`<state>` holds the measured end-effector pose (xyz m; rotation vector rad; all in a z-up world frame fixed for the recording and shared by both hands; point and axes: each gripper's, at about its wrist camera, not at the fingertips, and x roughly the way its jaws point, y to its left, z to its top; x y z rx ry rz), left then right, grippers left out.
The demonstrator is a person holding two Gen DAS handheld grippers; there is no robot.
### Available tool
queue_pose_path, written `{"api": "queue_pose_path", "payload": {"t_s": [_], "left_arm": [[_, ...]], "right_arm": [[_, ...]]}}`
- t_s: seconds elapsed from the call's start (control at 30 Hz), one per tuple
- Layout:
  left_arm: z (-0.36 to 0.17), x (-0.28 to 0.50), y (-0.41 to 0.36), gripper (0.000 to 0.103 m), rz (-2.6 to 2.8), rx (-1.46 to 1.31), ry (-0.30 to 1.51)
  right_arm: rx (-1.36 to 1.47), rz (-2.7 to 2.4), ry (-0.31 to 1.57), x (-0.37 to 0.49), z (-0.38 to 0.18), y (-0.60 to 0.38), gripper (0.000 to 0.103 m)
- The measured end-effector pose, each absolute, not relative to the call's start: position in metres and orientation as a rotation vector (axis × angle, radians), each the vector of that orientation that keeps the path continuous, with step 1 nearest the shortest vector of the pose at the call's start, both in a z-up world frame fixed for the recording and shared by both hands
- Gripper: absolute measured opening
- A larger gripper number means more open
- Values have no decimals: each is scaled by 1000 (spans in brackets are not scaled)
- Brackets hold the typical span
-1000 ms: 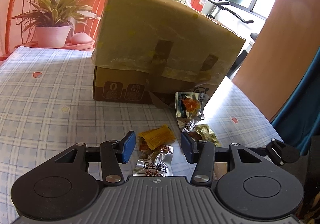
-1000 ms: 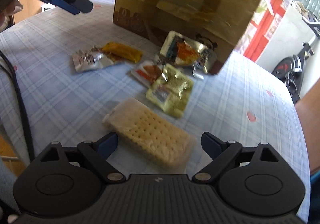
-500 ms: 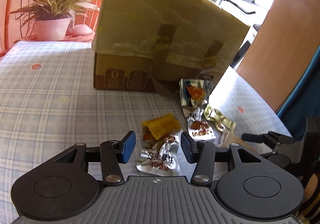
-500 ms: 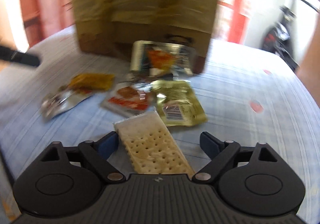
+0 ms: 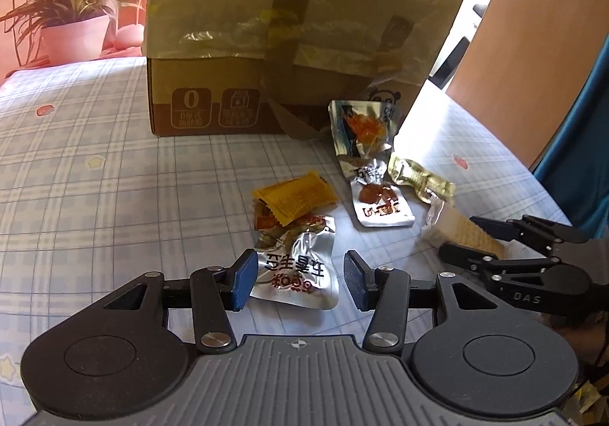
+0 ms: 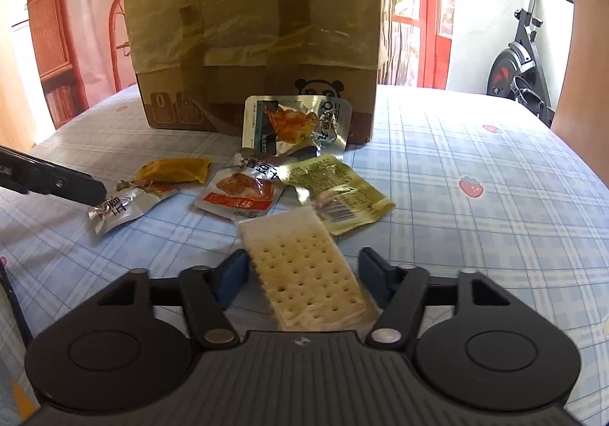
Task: Organize snacks
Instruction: 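Close the left tool on the silver red-print bag while the right tool grasps the white cracker pack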
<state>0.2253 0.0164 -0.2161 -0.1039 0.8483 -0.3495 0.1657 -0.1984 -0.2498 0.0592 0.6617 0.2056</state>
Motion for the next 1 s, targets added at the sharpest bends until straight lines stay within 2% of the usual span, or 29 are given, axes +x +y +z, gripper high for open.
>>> {"api": "queue_pose_path", "payload": {"t_s": [0.17, 0.53, 0.83, 1.0], "left_arm": [[-220, 230, 12, 60, -326, -62, 843], [-230, 239, -5, 62, -338, 45, 837], [-236, 243, -22, 72, -296, 146, 811], [-236, 242, -18, 70, -293, 129, 799]], "right_arm": [[45, 221, 656, 167, -251, -196, 63], [58, 232, 647, 168, -252, -198, 63], [74, 240, 645, 167, -252, -200, 63], [81, 242, 644, 166, -251, -201, 63]]}}
